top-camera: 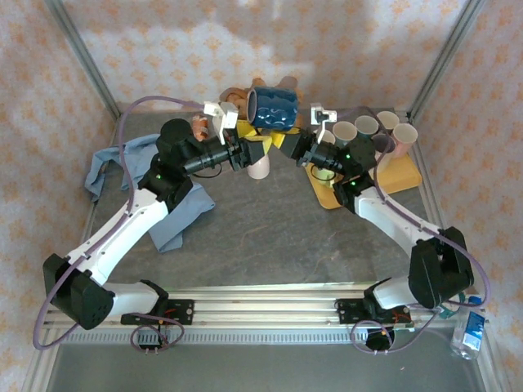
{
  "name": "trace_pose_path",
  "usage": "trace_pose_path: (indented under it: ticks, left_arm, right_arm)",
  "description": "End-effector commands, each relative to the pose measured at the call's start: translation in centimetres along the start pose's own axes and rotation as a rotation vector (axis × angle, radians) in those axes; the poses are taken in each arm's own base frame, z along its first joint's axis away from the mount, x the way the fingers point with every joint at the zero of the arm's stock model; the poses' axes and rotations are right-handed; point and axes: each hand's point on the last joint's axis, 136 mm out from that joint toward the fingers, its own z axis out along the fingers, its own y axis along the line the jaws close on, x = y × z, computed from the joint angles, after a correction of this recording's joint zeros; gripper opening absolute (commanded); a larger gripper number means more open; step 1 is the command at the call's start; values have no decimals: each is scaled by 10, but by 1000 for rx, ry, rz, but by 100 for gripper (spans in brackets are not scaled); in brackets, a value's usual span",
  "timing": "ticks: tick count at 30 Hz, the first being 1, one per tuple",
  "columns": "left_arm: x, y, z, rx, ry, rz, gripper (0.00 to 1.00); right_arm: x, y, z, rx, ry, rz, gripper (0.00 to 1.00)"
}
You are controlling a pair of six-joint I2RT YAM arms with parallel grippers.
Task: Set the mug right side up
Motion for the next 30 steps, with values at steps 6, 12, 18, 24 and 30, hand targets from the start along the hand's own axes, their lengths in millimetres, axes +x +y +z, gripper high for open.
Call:
trace_pose_path:
  ticks: [6,12,18,24,30]
  left_arm:
    - [16,2,-10,-45,108,88,73]
    - [47,16,-21,-118,227,128,76]
    - [70,27,-25,-146,299,174,79]
    - [81,27,-25,-127,305,194,80]
    - [95,32,-25,-133,350,187,80]
  right_arm:
    - [-32,13,-18,178,-84,-119,0]
    - [-18,-24,-52,515,-20,-128,0]
    - [8,-64,-104,881,105,-79,0]
    - [36,-94,-181,1319,211,31,0]
    - [53,-100,-238,1568,244,151,0]
